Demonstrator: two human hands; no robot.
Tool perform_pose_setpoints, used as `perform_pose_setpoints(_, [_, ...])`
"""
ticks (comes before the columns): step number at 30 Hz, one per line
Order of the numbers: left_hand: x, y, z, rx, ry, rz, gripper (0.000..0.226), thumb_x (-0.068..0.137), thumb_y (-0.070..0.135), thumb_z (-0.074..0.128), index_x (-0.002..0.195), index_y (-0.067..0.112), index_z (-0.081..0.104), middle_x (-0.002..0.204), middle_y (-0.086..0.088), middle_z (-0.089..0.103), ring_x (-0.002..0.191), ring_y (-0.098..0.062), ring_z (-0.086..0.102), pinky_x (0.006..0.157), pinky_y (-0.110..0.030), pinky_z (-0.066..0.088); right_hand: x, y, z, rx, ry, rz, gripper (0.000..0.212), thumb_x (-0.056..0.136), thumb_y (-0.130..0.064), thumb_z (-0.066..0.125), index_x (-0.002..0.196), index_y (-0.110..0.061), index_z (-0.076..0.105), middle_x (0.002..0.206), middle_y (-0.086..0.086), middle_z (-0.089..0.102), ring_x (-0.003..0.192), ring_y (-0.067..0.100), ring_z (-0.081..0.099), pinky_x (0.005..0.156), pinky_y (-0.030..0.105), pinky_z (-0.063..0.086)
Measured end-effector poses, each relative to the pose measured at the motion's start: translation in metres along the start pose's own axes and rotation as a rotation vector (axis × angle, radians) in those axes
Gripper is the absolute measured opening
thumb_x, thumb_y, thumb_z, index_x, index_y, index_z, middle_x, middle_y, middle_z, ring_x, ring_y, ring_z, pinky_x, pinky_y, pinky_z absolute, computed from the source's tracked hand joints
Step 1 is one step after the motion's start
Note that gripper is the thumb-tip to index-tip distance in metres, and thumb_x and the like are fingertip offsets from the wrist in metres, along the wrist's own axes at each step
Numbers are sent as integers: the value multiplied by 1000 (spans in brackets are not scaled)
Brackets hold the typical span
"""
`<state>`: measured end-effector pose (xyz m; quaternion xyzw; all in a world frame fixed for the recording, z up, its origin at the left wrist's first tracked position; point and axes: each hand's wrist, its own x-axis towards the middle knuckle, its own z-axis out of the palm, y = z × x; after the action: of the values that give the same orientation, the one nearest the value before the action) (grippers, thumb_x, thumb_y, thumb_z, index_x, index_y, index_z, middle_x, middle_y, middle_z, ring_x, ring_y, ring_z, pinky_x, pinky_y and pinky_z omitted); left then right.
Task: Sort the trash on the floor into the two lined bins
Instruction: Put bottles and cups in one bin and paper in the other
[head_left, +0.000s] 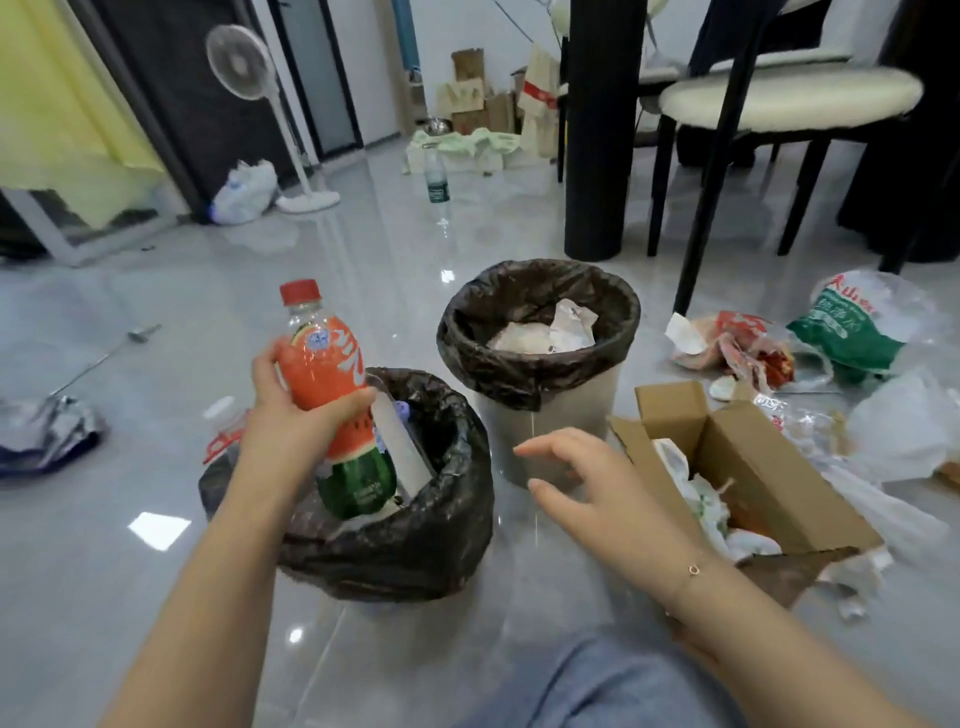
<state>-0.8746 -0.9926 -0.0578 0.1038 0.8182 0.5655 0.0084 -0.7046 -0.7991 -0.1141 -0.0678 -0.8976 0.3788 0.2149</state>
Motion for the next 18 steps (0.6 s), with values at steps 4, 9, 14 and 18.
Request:
perform_pose_setpoints(4, [5, -23, 1, 280, -135, -89, 91, 67, 15, 85, 137, 20, 26, 126, -7, 53, 105, -28, 56, 91, -44, 48, 3, 0, 15, -52, -97, -14, 28, 90, -16, 57, 114, -28, 61, 110, -20, 55, 111, -6, 45, 97, 14, 36])
perform_pose_setpoints(9, [7, -33, 13, 389, -153, -75, 86, 75, 25, 80, 140, 12, 25, 132, -12, 51, 114, -32, 54, 95, -42, 45, 2, -2, 18, -118, -173, -48, 27, 91, -20, 55, 117, -28, 60, 114, -17, 55, 113, -2, 43, 98, 15, 36])
perform_pose_setpoints(14, [-29, -26, 19, 579, 62, 132, 100, 76, 34, 77, 150, 14, 14, 151, -15, 27, 137, -34, 32, 108, -49, 35, -6, -2, -7, -99, -108, -13, 25, 90, -19, 57, 113, -29, 62, 108, -19, 57, 105, -3, 48, 91, 11, 37])
perform_pose_setpoints(18, [-66, 4, 43, 584, 128, 475, 81, 79, 26, 74, 146, 18, 30, 153, -8, 25, 141, -26, 21, 115, -42, 24, -23, 5, -45, -79, -26, 43, 23, 89, -16, 60, 108, -29, 64, 101, -22, 57, 99, -5, 50, 80, 7, 37])
